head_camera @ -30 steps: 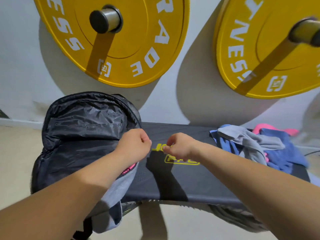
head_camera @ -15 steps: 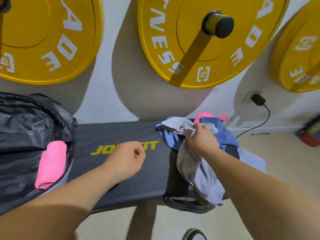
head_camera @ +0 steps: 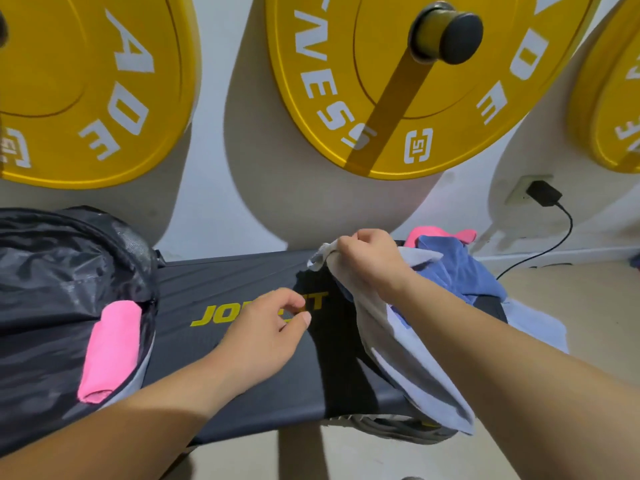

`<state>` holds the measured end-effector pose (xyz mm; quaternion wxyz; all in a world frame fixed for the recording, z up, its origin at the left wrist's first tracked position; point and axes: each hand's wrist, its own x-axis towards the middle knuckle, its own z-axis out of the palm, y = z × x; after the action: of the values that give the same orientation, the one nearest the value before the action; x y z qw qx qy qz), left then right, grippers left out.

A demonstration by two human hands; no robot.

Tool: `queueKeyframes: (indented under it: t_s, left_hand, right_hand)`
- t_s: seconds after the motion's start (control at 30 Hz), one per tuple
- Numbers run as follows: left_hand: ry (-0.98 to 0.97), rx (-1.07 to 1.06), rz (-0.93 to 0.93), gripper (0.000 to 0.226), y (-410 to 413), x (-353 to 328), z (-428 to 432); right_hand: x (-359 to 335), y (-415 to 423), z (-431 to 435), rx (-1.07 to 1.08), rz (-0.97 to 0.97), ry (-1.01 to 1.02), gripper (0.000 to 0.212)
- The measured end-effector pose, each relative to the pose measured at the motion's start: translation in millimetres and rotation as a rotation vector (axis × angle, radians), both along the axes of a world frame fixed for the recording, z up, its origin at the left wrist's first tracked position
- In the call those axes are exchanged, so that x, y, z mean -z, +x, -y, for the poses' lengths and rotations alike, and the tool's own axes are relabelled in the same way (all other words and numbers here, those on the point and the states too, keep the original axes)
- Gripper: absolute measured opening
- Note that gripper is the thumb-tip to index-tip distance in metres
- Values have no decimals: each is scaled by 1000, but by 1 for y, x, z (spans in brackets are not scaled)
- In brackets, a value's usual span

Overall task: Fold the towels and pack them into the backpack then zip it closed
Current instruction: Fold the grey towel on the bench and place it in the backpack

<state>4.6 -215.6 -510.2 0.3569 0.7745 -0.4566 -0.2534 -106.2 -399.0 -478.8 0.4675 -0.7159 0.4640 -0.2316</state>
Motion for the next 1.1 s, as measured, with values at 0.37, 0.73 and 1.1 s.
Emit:
queueKeyframes:
  t_s: [0.37,0.73,1.1]
  left_hand:
    - [-74,-551,-885,45,54,-45,-28]
    - [-200,-229,-569,26,36,-129,-74]
    - [-49,202,-514,37,9,-154,-126]
  right_hand:
    - [-50,52,-77,-605,101,552,25]
    - [-117,26,-136,-303,-5,40,28]
    - [-116,-29,-139,-579,-91,552,71]
